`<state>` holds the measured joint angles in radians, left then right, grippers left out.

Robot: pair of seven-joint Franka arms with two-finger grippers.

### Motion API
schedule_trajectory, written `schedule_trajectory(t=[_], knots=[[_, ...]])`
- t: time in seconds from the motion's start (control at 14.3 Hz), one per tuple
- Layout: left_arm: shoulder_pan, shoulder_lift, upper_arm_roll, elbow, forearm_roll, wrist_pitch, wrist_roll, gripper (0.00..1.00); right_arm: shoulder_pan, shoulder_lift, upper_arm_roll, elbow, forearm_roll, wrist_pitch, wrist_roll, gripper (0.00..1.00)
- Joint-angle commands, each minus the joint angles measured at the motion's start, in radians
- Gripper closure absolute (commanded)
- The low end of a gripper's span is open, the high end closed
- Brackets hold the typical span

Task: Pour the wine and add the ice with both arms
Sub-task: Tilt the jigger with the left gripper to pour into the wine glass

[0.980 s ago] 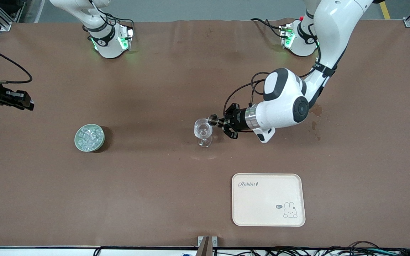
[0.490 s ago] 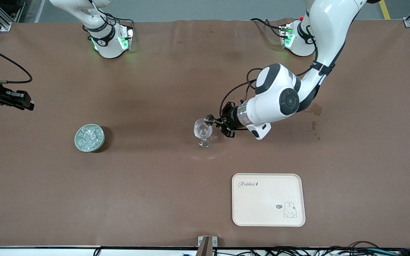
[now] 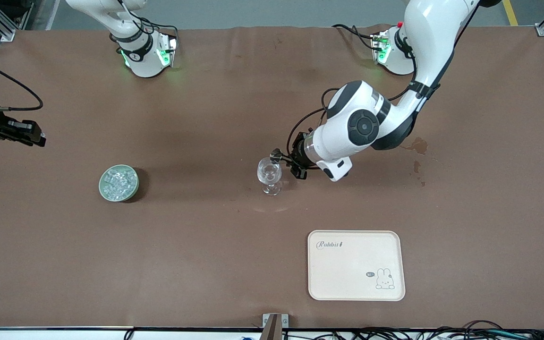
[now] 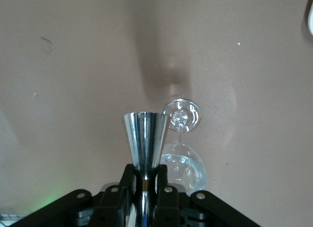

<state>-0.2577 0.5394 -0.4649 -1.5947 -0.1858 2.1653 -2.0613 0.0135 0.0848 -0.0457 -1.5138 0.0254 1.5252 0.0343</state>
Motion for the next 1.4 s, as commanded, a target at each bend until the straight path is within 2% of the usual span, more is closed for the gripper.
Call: schedule_trajectory(t=[0.0, 0.35, 0.77, 1.19, 1.33], knots=[[-0.029, 0.025, 0.011, 0.064, 0.055, -0.039, -0.059, 0.99, -0.006, -0.011, 0.004, -0.011, 0.013, 0.004, 0.015, 0.99], [-0.029, 0.039, 0.019, 0.111, 0.06, -0.105, -0.102, 0.99, -0.006, -0.011, 0.003, -0.011, 0.014, -0.003, 0.015, 0.99], [-0.057, 0.088, 0.02, 0.188, 0.135, -0.211, -0.164, 0.99, -0.006, -0.011, 0.003, -0.011, 0.014, -0.003, 0.015, 0.99], [-0.176, 0.103, 0.153, 0.254, 0.144, -0.301, -0.174, 0.99, -0.007, -0.013, 0.003, -0.011, 0.018, -0.005, 0.015, 0.99], [-0.176, 0.105, 0.155, 0.257, 0.143, -0.305, -0.174, 0.99, -0.007, -0.013, 0.003, -0.011, 0.018, -0.005, 0.015, 0.99]])
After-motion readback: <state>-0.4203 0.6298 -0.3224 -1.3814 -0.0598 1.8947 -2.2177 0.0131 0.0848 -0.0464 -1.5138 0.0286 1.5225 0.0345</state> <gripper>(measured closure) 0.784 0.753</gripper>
